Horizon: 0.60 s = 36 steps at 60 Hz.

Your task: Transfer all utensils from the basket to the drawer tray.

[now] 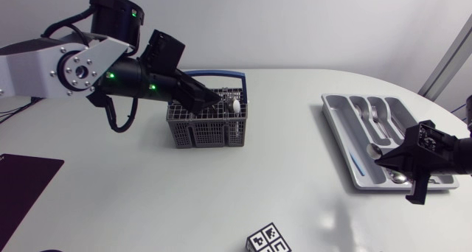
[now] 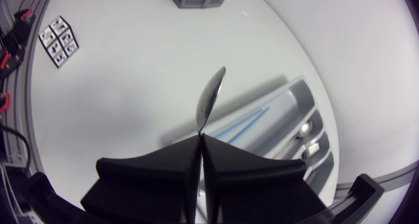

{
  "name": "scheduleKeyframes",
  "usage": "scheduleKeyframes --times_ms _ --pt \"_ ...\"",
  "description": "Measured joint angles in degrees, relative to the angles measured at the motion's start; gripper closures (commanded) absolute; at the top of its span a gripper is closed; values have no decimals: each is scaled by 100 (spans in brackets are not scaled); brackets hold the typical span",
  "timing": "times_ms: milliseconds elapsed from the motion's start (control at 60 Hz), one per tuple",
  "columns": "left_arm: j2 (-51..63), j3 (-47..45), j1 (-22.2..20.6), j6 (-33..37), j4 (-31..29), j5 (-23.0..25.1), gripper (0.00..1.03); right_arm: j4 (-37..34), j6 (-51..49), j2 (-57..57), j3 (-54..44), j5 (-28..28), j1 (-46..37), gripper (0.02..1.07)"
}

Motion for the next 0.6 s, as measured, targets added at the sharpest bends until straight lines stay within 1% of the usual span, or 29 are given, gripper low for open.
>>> scheduleKeyframes --times_ms 50,67,100,167,233,300,383,533,567,583,600 --pt "76 0 -2 210 -2 -109 28 208 -369 245 4 28 -372 101" --pt "92 0 -2 267 -4 -131 25 269 -450 302 4 46 -459 101" --pt "116 0 -2 389 7 -175 22 470 -621 428 0 133 -625 101" --pt "138 0 -39 671 15 -243 22 863 -1027 726 26 208 -975 101" --pt "149 0 -105 925 13 -330 20 1060 -1333 1001 83 227 -1244 101" --pt "168 0 -214 1268 13 -476 20 1333 -1639 1316 136 319 -1499 101" --pt "197 0 -352 1650 -22 -704 20 1585 -1915 1609 188 378 -1705 101" --pt "221 -50 -511 2376 -168 -859 20 2094 -2358 1932 203 535 -1937 101" --pt "221 -70 -538 2531 -201 -909 20 2214 -2457 1943 195 575 -1974 100" --pt "223 -79 -546 2588 -208 -946 20 2264 -2500 1943 192 579 -1993 98" --pt "221 -87 -560 2658 -208 -957 20 2306 -2535 1943 188 597 -2006 94"
